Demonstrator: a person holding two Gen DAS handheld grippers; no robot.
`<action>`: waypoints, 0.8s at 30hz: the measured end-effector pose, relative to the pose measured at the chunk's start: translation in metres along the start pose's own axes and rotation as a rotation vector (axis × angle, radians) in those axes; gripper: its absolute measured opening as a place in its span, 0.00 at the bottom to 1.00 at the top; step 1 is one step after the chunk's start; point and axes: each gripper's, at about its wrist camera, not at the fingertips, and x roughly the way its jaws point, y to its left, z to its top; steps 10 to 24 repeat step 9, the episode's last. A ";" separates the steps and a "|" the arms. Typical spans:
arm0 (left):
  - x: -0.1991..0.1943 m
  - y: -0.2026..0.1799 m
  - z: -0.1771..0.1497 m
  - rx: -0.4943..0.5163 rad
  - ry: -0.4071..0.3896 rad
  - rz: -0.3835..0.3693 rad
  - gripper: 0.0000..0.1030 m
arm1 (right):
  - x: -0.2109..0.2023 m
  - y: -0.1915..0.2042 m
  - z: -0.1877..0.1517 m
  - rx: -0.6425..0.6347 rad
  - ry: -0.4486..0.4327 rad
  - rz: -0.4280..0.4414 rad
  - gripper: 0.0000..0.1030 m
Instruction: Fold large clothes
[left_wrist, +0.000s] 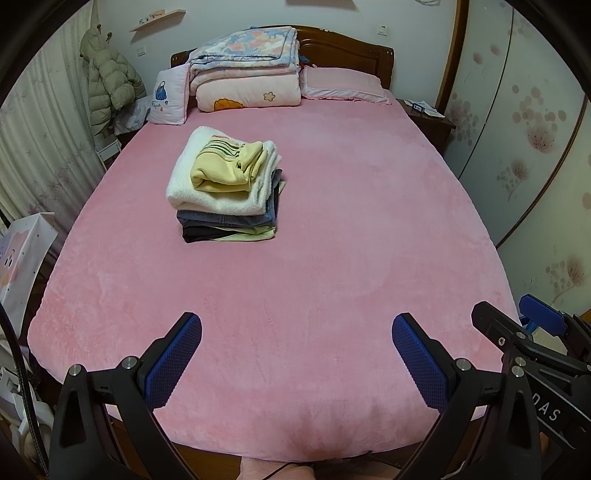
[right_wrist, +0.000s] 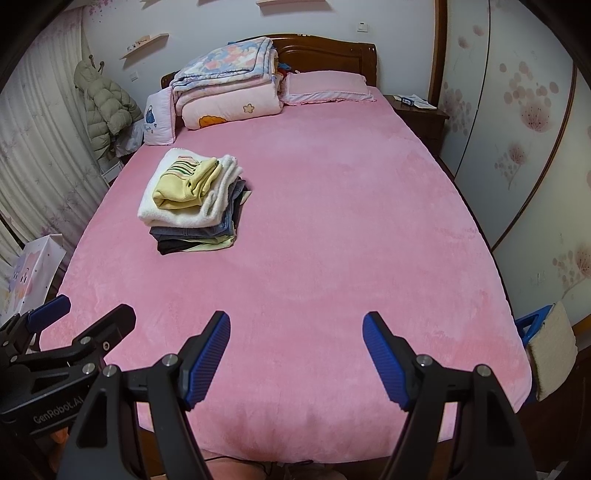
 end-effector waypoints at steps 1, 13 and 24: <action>0.000 0.001 0.000 0.000 0.001 0.000 0.99 | 0.000 0.000 0.000 0.000 0.000 0.001 0.72; 0.005 0.004 0.002 0.005 0.018 -0.001 0.99 | 0.004 0.001 -0.007 0.005 0.007 -0.002 0.72; 0.005 0.004 0.002 0.005 0.018 -0.001 0.99 | 0.004 0.001 -0.007 0.005 0.007 -0.002 0.72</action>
